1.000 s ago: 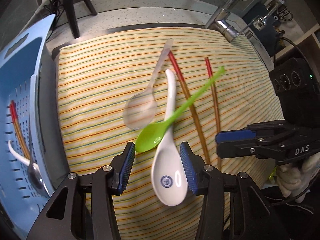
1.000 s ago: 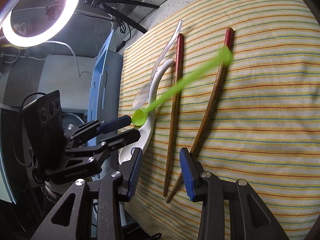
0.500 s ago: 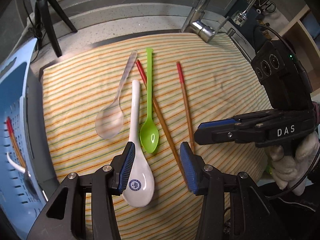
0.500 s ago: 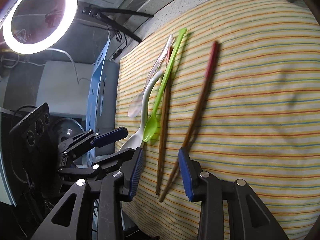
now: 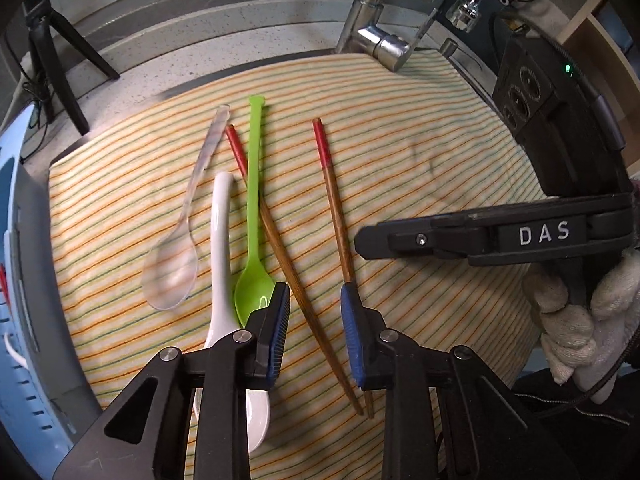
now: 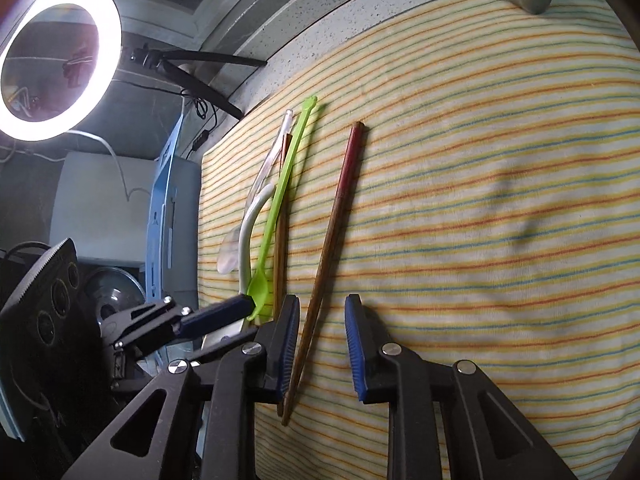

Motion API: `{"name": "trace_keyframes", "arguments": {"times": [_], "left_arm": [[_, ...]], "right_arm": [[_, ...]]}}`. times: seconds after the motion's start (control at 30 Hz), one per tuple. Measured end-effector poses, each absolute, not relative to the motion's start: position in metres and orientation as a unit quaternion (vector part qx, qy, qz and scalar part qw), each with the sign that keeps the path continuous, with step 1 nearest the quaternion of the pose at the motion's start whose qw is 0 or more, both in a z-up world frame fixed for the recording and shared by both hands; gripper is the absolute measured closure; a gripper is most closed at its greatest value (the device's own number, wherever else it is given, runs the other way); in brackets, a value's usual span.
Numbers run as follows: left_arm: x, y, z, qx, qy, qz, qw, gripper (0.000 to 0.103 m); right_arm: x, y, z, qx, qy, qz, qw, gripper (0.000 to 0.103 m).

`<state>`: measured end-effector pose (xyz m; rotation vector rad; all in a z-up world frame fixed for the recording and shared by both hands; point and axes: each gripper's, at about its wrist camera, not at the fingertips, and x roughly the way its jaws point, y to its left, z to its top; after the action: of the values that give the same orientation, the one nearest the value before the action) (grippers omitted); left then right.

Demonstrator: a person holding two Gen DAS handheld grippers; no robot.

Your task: Organize utensils

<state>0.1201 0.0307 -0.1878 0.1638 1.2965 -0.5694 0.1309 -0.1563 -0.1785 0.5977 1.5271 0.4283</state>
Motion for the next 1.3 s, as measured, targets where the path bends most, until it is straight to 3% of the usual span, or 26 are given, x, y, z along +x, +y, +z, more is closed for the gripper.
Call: {"name": "trace_keyframes", "arguments": {"times": [0.33, 0.4, 0.5, 1.07, 1.3], "left_arm": [[0.139, 0.017, -0.201, 0.107, 0.597, -0.236, 0.759, 0.08], [0.142, 0.019, -0.206, 0.11, 0.6, -0.23, 0.758, 0.089], [0.145, 0.022, -0.209, 0.106, 0.599, -0.234, 0.758, 0.09], [0.147, -0.005, -0.21, 0.136, 0.593, -0.253, 0.752, 0.09], [0.13, -0.03, -0.209, 0.16, 0.594, -0.293, 0.732, 0.096]], "right_arm": [[0.145, -0.14, -0.185, 0.246, 0.682, 0.174, 0.667, 0.082], [0.149, -0.136, -0.186, 0.239, 0.683, 0.169, 0.669, 0.084], [0.152, -0.131, -0.187, 0.213, 0.686, 0.16, 0.677, 0.095], [0.137, -0.172, -0.175, 0.206, 0.691, 0.143, 0.678, 0.094], [0.127, -0.184, -0.172, 0.217, 0.686, 0.141, 0.68, 0.094]]}}
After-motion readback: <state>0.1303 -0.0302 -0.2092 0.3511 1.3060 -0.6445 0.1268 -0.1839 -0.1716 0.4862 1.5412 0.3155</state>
